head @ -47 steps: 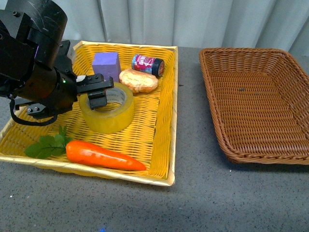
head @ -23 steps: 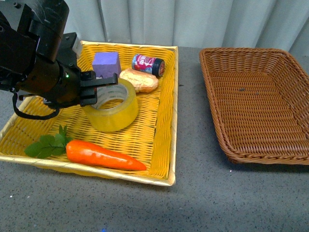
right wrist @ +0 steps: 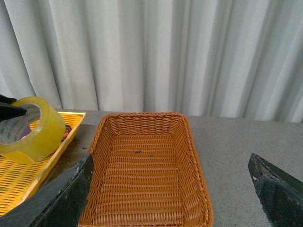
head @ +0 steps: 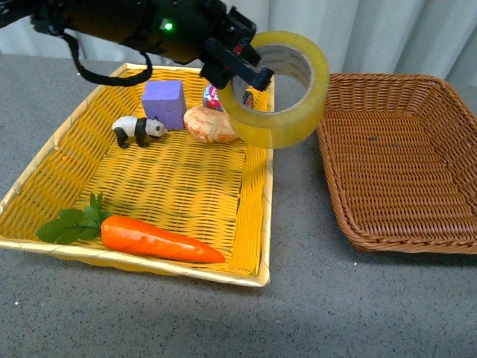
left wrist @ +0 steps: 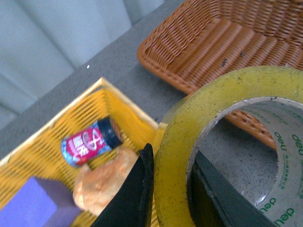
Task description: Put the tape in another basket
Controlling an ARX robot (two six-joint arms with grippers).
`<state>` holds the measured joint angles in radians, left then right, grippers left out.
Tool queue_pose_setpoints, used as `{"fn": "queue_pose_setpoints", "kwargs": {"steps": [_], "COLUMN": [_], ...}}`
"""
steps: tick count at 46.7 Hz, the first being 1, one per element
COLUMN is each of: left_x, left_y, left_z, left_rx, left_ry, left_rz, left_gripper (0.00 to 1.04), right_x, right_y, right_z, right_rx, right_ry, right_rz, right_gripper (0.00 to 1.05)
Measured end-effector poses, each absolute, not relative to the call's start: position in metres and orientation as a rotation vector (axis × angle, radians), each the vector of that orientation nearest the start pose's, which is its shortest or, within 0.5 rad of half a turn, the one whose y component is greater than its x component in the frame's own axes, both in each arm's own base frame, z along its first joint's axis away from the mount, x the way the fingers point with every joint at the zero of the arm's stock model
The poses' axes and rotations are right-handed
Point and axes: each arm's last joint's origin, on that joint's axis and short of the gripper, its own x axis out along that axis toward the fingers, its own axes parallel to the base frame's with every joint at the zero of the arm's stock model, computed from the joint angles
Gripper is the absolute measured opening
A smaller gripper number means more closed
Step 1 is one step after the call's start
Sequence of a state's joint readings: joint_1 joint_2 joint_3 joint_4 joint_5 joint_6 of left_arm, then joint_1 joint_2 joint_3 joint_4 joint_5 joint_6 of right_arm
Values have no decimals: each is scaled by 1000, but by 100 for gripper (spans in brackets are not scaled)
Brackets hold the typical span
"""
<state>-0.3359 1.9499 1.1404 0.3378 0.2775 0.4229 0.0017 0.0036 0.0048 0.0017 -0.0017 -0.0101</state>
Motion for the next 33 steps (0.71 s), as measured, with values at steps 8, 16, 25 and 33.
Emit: {"fn": "queue_pose_setpoints", "kwargs": {"steps": [8,16,25,33], "left_x": [390,386,384,385], "left_y": [-184,-201,-206,-205], "left_z": [178,175,175,176], "left_rx": [579,656,690,695], "left_ry": [248,211,192,185], "left_rz": [-826,-889,-902,-889], "left_gripper": [17,17,17,17], "right_x": [98,98,98,98], "right_y": [0,0,0,0], "right_z": [165,165,165,165], "right_rx": [-10,-10,-10,-10], "right_ry": [-3,-3,-3,-3], "right_rz": [3,3,3,3], "right_gripper": [96,96,96,96]}}
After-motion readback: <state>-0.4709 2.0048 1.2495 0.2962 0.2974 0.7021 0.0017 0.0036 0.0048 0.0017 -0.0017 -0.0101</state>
